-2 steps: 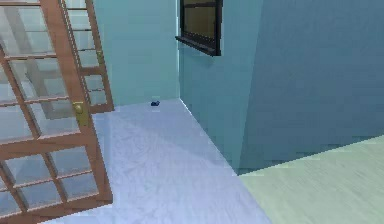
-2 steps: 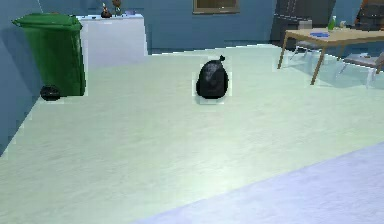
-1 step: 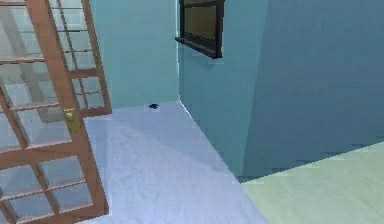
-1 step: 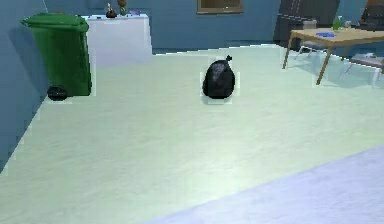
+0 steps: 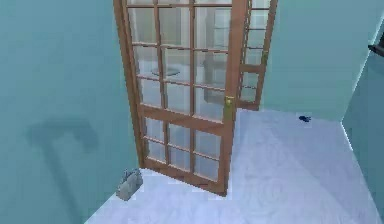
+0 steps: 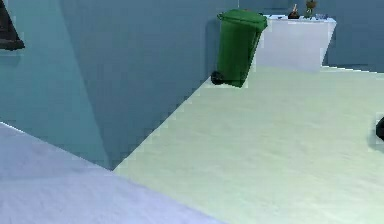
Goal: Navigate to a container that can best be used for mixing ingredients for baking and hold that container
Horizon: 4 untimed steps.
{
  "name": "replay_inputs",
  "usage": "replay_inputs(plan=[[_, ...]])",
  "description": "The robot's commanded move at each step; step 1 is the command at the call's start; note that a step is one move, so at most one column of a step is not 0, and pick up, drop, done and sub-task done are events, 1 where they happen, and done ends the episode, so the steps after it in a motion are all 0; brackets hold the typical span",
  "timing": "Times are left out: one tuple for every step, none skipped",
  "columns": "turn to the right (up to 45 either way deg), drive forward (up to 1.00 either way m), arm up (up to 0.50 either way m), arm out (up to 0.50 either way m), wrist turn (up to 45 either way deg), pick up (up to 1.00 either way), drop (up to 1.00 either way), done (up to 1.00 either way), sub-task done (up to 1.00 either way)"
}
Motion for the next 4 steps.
replay_inputs(plan=[[-36.0,0.00,0.00,0.00,0.0,0.00,0.00,0.00,0.00],[0.0,0.30,0.00,0.00,0.0,0.00,0.00,0.00,0.00],[-45.0,0.00,0.00,0.00,0.0,0.00,0.00,0.00,0.00],[-45.0,0.00,0.00,0.00,0.0,0.00,0.00,0.00,0.00]])
